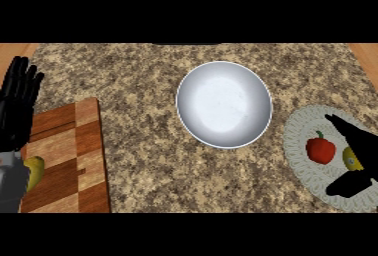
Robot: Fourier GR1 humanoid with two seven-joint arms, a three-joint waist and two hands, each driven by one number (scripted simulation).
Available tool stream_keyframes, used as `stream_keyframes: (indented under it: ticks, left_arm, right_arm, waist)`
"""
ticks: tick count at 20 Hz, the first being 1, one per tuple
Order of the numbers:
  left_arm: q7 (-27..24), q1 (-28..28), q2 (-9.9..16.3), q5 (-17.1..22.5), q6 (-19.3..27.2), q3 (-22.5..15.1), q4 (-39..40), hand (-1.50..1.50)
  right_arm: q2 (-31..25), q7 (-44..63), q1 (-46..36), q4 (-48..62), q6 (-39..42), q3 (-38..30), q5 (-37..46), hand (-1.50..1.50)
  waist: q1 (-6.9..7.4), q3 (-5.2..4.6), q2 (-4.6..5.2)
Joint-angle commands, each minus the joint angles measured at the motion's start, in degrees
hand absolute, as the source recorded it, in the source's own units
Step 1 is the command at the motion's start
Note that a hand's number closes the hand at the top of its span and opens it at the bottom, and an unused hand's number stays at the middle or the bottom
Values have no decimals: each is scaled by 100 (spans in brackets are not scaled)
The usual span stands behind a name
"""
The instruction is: Pick the bell pepper from the placemat and place it in the bowl
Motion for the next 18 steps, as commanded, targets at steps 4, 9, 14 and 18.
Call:
stream_keyframes:
  ticks: [4,9,14,18]
  left_arm:
    - [320,-117,-248,-271,213,-102,-253,0]
    - [174,86,-205,-302,-76,52,-267,0]
    - [61,-35,-418,-364,24,71,-121,0]
    - [373,17,-215,-208,-198,281,-412,0]
  right_arm:
    - [534,-143,-533,873,-79,176,619,-150]
    - [382,-303,-263,568,309,-254,637,-150]
    - [689,-776,-751,1798,-192,-156,1080,-150]
    - [648,-803,-316,1535,-74,-373,1098,-150]
  waist:
    - [22,-1,1]
    - [2,-2,-6]
    - [15,-1,3]
    - [0,-2,-5]
